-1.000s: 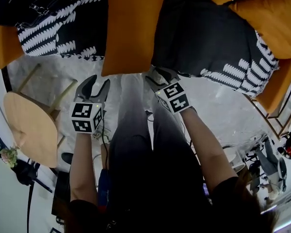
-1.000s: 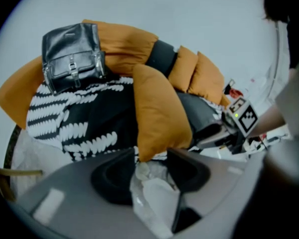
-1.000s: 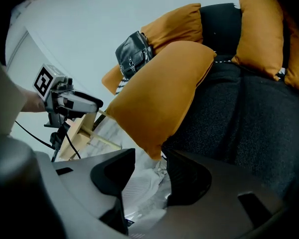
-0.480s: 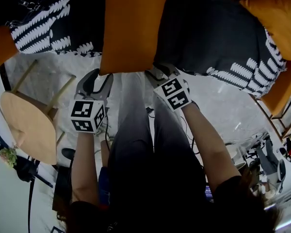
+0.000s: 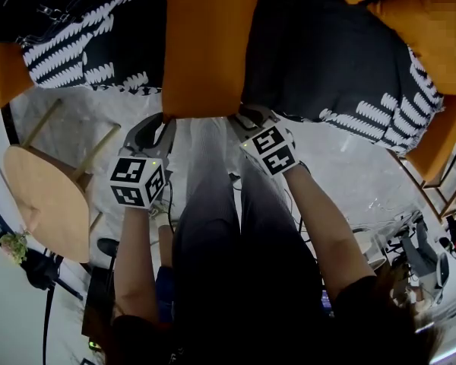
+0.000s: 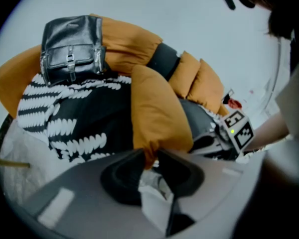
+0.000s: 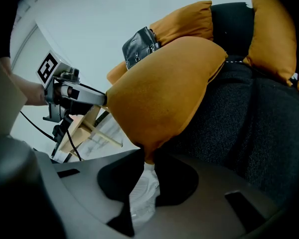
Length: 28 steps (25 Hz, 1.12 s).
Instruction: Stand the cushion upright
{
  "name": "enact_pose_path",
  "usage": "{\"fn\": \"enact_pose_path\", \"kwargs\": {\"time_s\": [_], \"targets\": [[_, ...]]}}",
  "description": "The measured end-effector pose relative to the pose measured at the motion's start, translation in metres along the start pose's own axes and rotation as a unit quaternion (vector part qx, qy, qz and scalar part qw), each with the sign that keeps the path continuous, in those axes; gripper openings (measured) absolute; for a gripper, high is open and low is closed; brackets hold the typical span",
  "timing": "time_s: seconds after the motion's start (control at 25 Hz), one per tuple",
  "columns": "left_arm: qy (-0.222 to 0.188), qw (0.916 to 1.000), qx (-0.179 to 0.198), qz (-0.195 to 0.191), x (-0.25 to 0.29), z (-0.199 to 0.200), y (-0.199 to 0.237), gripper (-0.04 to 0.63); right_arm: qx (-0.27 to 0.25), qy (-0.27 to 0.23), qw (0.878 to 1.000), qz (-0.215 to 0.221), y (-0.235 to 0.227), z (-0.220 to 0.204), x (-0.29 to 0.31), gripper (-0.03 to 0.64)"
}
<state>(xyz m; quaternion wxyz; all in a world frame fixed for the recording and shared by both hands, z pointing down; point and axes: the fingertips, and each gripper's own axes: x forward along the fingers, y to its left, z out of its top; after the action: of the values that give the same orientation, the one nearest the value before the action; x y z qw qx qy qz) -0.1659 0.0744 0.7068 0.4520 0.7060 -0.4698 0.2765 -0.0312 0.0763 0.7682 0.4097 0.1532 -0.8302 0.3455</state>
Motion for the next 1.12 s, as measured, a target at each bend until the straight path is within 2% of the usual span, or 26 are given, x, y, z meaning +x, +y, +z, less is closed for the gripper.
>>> {"fn": "enact_pose_path", "kwargs": {"time_s": [0.6, 0.88, 1.12], "targets": [[-0.024, 0.9996, 0.016, 0.000, -0.031, 0.048, 0.001, 0.034, 0.000, -0.024, 1.000, -0.012, 0.013, 0.047, -0.042, 0.048], [-0.042, 0.9983, 0.040, -0.004, -0.051, 0.078, -0.012, 0.028, -0.014, -0.050, 0.998, -0.036, 0.018, 0.077, -0.079, 0.043], [-0.074, 0.9947, 0.072, 0.003, -0.072, 0.117, -0.015, 0.026, -0.053, -0.095, 0.992, -0.068, 0.022, 0.121, -0.115, 0.043]]}}
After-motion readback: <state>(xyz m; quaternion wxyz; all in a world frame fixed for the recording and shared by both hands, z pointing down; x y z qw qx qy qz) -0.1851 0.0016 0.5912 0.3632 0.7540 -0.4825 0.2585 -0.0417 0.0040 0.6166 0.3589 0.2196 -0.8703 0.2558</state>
